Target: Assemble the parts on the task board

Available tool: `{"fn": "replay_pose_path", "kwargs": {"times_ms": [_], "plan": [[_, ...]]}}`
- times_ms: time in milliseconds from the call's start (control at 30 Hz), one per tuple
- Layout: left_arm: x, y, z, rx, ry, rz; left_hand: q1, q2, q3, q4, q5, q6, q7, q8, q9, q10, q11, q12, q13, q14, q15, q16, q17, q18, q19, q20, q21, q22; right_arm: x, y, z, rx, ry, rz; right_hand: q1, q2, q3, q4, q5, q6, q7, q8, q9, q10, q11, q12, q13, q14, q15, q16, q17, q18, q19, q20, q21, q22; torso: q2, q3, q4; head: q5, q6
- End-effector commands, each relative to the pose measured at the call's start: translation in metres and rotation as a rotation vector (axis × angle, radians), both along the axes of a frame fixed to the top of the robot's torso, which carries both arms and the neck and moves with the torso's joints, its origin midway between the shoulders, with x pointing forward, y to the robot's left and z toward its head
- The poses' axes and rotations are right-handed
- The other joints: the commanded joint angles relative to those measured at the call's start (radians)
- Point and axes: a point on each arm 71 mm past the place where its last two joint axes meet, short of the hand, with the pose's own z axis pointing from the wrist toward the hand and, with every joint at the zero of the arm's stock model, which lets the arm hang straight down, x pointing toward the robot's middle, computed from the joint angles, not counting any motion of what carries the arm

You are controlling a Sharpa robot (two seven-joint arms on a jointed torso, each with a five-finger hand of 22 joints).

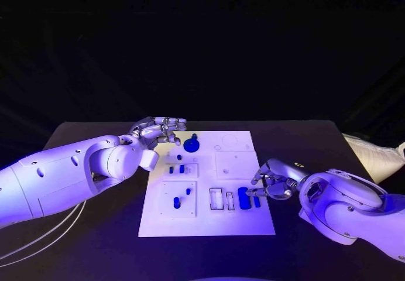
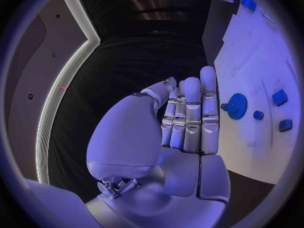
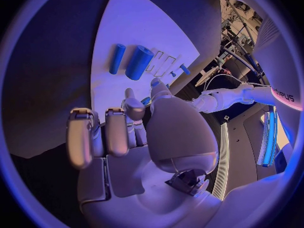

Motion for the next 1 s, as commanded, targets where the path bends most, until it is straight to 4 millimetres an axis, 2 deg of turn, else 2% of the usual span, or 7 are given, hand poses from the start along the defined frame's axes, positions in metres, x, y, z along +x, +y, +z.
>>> {"fn": "replay_pose_path", "kwargs": {"times_ms": [33,167,433,567,733,833,1000], "plan": [[-0.001,-0.002,0.001,-0.01,-0.013,-0.021,-0.004,0.003,-0.004,-0.001,-0.003,-0.005,0.002,0.003,-0.002,-0.007,0.002,0.006,0.001,-0.005,0.002,-0.006,-0.001,0.019,-0.004,-0.003,-0.006,-0.001,-0.001,0.0,-0.007,-0.053,0.038,-0.019,0.007,0.009,-0.012,0.006,0.001,0.003,-0.004,0.008,0.002,0.008,-0.003,0.007,0.012,0.059,-0.005,0.007,0.009,-0.016,0.01,0.001,0.007,0.083,0.001,-0.0004,-0.0016,0.005,-0.003],[-0.001,-0.002,0.001,-0.009,-0.012,-0.021,-0.004,0.003,-0.004,-0.001,-0.003,-0.005,0.002,0.003,-0.002,-0.007,0.002,0.006,0.001,-0.005,0.002,-0.006,-0.001,0.019,-0.004,-0.003,-0.006,-0.001,-0.001,0.004,-0.013,-0.057,0.053,-0.018,0.008,0.012,-0.022,0.015,0.003,0.002,-0.004,0.011,0.004,0.007,-0.003,0.008,0.018,0.059,-0.005,0.01,0.013,-0.016,0.011,0.001,0.009,0.086,0.001,0.0004,-0.0016,0.006,-0.007],[-0.001,-0.001,0.001,-0.009,-0.011,-0.022,-0.004,0.003,-0.004,-0.001,-0.003,-0.005,0.002,0.003,-0.002,-0.007,0.002,0.006,0.001,-0.005,0.002,-0.006,-0.001,0.019,-0.004,-0.003,-0.006,-0.001,0.002,0.011,-0.023,-0.067,0.075,-0.019,0.009,0.021,-0.032,0.027,0.01,0.001,-0.004,0.014,0.006,0.003,-0.003,0.004,0.02,0.058,-0.005,0.011,0.013,-0.016,0.01,0.001,0.009,0.086,0.001,-0.0013,-0.0014,0.007,-0.012],[-0.002,-0.001,0.001,-0.009,-0.008,-0.024,-0.004,0.003,-0.004,-0.001,-0.003,-0.005,0.002,0.003,-0.002,-0.007,0.002,0.006,0.001,-0.005,0.002,-0.006,-0.001,0.019,-0.004,-0.003,-0.006,-0.001,0.002,0.015,-0.028,-0.074,0.087,-0.014,0.01,0.023,-0.033,0.029,0.012,0.001,-0.004,0.014,0.006,0.002,-0.003,0.002,0.019,0.058,-0.005,0.01,0.012,-0.016,0.01,0.001,0.009,0.085,0.001,0.0001,-0.0003,0.009,-0.015],[-0.002,-0.001,0.001,-0.009,-0.005,-0.027,-0.006,0.004,-0.005,0.001,-0.004,-0.005,0.001,0.003,-0.002,-0.008,0.001,0.007,0.002,-0.006,0.002,-0.006,-0.002,0.019,-0.004,-0.002,-0.008,-0.002,0.003,0.02,-0.035,-0.081,0.104,-0.006,0.013,0.027,-0.035,0.031,0.013,0.001,-0.004,0.015,0.007,0.0,-0.003,0.0,0.019,0.058,-0.005,0.01,0.012,-0.016,0.01,0.002,0.009,0.086,0.001,-0.0015,-0.0016,0.009,-0.018],[-0.002,0.0,0.001,-0.009,-0.003,-0.029,-0.006,0.004,-0.005,0.001,-0.004,-0.005,0.001,0.003,-0.002,-0.008,0.001,0.007,0.002,-0.006,0.002,-0.006,-0.002,0.019,-0.004,-0.002,-0.008,-0.002,0.003,0.023,-0.038,-0.079,0.11,-0.008,0.029,0.038,-0.036,0.031,0.017,0.002,-0.004,0.018,0.009,-0.009,-0.003,-0.015,0.009,0.056,-0.005,0.008,0.009,-0.015,0.007,0.002,0.007,0.082,0.001,-0.0006,-0.0029,0.013,-0.021],[-0.003,0.001,0.001,-0.008,0.001,-0.032,-0.006,0.004,-0.005,0.001,-0.004,-0.005,0.001,0.003,-0.002,-0.008,0.001,0.007,0.002,-0.006,0.002,-0.006,-0.002,0.019,-0.004,-0.002,-0.008,-0.002,0.003,0.024,-0.041,-0.063,0.111,-0.029,0.045,0.057,-0.037,0.034,0.025,0.008,-0.006,0.024,0.012,-0.014,-0.005,-0.028,0.004,0.055,-0.006,0.006,0.005,-0.015,0.005,0.001,0.006,0.082,0.001,-0.001,-0.0001,0.013,-0.025]]}}
